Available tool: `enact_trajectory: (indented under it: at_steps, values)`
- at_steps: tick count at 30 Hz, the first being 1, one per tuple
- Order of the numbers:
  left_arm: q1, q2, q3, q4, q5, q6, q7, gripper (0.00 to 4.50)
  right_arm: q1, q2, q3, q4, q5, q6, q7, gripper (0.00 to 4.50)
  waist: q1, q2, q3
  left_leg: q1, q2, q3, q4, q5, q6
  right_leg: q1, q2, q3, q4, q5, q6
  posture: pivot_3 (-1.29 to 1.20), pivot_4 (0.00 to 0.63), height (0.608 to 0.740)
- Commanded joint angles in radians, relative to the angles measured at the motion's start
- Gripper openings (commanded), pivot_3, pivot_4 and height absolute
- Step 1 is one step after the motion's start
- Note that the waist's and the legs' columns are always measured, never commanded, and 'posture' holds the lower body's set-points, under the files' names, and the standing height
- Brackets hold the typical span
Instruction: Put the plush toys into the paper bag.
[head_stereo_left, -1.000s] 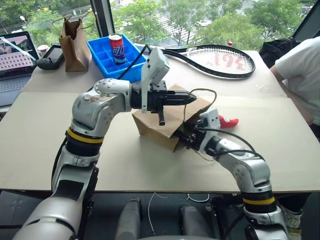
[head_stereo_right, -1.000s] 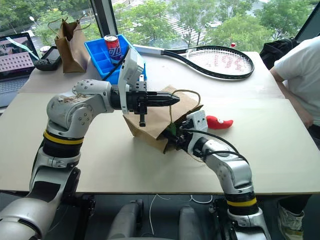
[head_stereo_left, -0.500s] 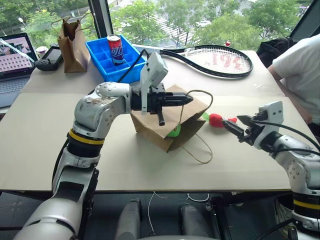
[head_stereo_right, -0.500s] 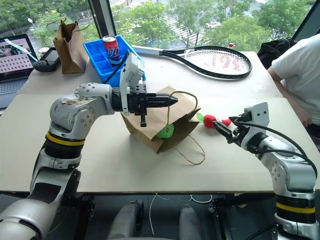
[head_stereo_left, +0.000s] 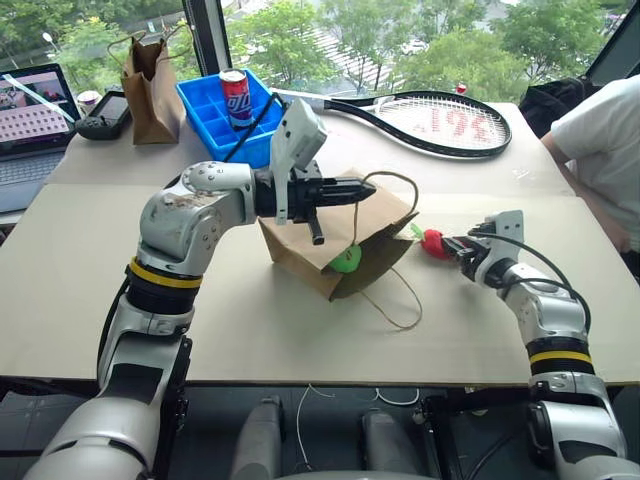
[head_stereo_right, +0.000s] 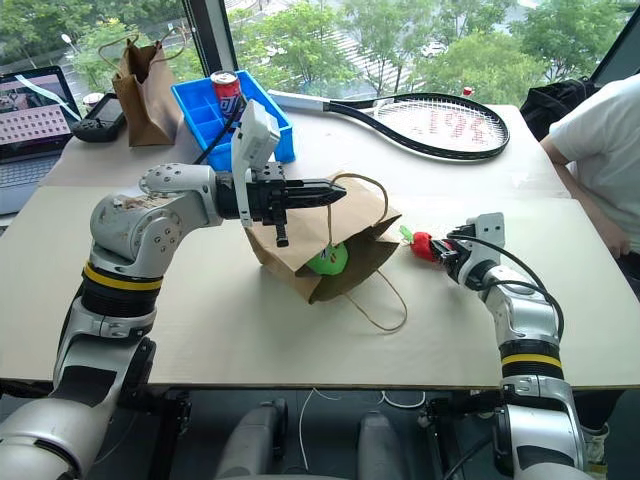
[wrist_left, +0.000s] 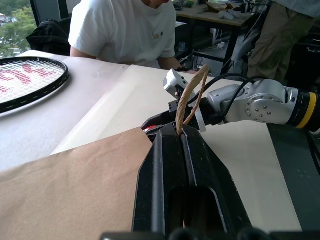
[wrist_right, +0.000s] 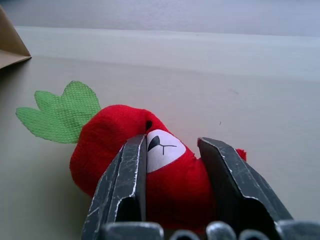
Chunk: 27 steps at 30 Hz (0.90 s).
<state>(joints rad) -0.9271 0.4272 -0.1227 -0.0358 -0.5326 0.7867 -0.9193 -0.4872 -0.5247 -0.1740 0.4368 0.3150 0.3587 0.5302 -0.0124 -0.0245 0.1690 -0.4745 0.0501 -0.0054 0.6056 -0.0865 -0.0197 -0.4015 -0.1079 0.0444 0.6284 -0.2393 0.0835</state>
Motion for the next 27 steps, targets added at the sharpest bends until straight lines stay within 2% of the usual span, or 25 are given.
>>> enact_trajectory:
  at_steps: [1,9,14,20,27]
  values:
    - [-0.030,-0.011,0.029,-0.027,-0.017,0.003,0.016,0.00,0.059,-0.037,-0.019,-0.101,0.007,0.055,0.021,0.12,0.002,0.000,0.000,0.000,0.000,0.000,0.000,0.000,0.000,0.000,0.000,0.000,0.000,-0.001,-0.001,0.00,0.150,0.740]
    - [-0.055,-0.037,0.035,0.015,-0.013,0.003,0.038,0.00,0.210,-0.176,-0.100,-0.644,0.241,0.391,0.102,0.03,0.002,0.002,0.001,-0.002,0.000,0.000,-0.001,0.000,0.000,-0.002,0.000,0.000,0.001,0.001,0.002,0.00,0.150,0.740]
    - [-0.058,-0.048,0.030,0.020,-0.012,-0.001,0.038,0.00,0.207,-0.162,-0.046,-0.816,0.322,0.540,0.057,0.03,-0.005,0.002,0.001,-0.001,0.001,0.000,-0.001,0.000,0.000,-0.002,0.000,0.000,0.001,-0.003,-0.003,0.00,0.150,0.740]
    - [-0.059,-0.056,0.028,0.014,-0.015,0.004,0.039,0.00,0.113,-0.070,0.064,-0.832,0.289,0.602,-0.043,0.03,-0.001,0.002,0.001,-0.002,0.001,0.000,0.000,0.000,0.000,-0.002,0.000,0.000,0.000,-0.002,-0.003,0.00,0.150,0.740]
    - [-0.054,-0.066,0.024,-0.011,-0.028,0.029,0.039,0.00,-0.047,0.067,0.262,-0.662,0.104,0.472,-0.115,0.03,-0.001,0.001,0.001,-0.002,0.001,0.000,0.000,0.000,0.000,-0.003,0.000,0.000,0.001,-0.001,-0.005,0.00,0.150,0.740]
